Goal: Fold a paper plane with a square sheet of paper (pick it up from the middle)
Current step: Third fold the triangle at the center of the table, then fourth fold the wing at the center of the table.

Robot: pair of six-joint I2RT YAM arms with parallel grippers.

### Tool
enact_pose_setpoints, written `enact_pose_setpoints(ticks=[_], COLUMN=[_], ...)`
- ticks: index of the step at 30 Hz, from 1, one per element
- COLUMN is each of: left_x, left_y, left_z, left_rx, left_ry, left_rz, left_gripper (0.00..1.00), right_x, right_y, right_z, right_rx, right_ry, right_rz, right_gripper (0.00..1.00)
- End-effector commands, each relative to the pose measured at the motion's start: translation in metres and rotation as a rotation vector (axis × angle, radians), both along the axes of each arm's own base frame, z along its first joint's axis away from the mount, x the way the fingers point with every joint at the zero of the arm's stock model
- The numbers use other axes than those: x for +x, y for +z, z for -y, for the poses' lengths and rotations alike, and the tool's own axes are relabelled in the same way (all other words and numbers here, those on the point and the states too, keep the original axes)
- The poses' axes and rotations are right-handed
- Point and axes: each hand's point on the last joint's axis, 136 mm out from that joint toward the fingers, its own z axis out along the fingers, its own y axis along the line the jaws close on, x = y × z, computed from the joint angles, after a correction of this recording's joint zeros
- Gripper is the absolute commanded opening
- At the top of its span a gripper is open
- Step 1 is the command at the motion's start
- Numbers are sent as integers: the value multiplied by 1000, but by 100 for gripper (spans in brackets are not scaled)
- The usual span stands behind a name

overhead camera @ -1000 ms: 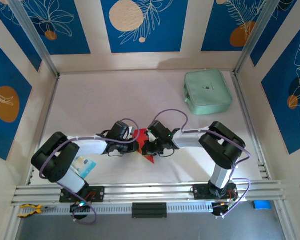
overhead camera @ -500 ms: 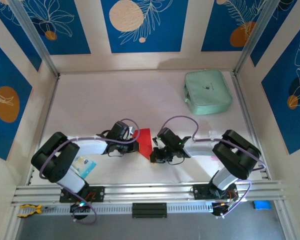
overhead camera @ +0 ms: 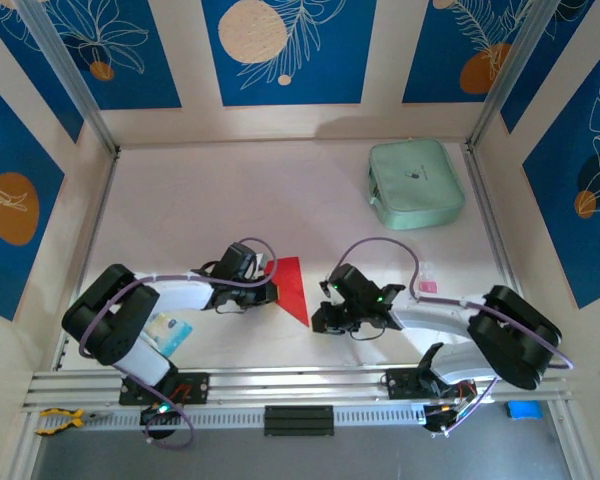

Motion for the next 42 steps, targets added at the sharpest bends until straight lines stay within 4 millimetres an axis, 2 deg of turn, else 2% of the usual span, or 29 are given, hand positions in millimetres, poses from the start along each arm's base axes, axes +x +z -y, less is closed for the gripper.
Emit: enact_pose_setpoints(ticks=[1, 3, 6, 12, 14, 17, 24, 34, 37, 39, 42], left_x=[-15, -12, -7, -2, -1, 1, 9, 21, 24, 27, 30], left_y=[-25, -18, -4, 28, 36, 45, 50, 42, 41, 40, 41], left_z=[-25, -24, -20, -23, -25, -33, -45, -41, -42, -45, -46], left_rx=[94, 84, 79, 86, 77, 91, 39, -72, -73, -67, -67], left_ry=[72, 74, 58, 41, 48, 71, 124, 155, 157, 161, 159], left_rz=[-92, -76, -54, 29, 46, 66, 17, -83, -92, -97, -101], left_gripper=[6, 7, 10, 36, 40, 52, 58, 59, 59, 58, 58], right_x=[5, 9, 18, 33, 39, 53, 76, 82, 84, 84, 87], right_y=[2, 4, 9, 25, 30, 36, 40, 26, 21, 19, 19], right_z=[13, 16, 18, 6, -1, -12, -38, -59, -58, -59, -55], right_rx=[-57, -76, -94, -49, -20, 28, 78, 99, 91, 93, 90], right_ry=[-68, -91, -122, -168, -161, -146, -41, 72, 80, 92, 96], right_rz=[10, 14, 15, 27, 24, 16, -5, -49, -52, -52, -39], right_gripper=[12, 16, 17, 26, 30, 33, 38, 37, 32, 22, 18])
